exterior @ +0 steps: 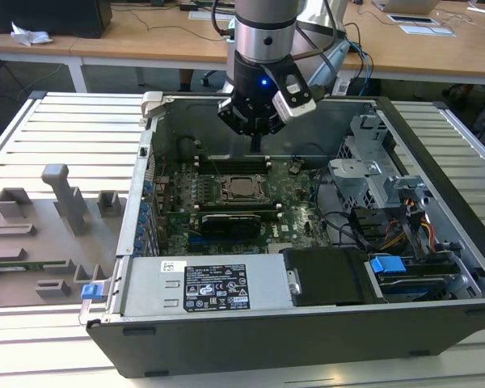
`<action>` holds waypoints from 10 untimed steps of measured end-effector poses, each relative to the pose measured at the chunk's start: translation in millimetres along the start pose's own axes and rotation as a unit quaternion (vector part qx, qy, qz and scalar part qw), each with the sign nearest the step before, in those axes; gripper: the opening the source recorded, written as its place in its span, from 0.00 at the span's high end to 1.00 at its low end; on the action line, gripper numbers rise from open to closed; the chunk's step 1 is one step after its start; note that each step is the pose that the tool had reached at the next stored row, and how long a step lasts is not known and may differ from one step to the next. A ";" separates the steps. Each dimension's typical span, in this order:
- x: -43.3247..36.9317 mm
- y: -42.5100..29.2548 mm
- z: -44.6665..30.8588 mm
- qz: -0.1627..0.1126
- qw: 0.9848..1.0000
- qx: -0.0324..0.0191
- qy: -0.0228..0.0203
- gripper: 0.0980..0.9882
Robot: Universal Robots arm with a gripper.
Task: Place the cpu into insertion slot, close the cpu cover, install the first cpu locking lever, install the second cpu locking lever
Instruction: 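Install the first cpu locking lever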
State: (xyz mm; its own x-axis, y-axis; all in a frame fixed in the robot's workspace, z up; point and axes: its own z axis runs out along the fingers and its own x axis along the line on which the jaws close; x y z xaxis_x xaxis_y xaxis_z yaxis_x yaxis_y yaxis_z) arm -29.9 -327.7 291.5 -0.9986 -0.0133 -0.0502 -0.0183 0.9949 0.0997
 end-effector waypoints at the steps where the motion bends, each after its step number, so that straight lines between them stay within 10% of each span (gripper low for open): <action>1: 0.0 0.0 0.0 -0.007 1.000 0.000 0.001 0.99; 10: 0.0 0.0 0.0 -0.079 0.997 -0.004 0.008 0.99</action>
State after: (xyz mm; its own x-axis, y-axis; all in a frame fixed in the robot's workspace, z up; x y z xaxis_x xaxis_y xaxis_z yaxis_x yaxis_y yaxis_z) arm -29.9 -327.7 291.5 -0.9838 -0.1718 -0.0503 -0.1762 0.9793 0.0997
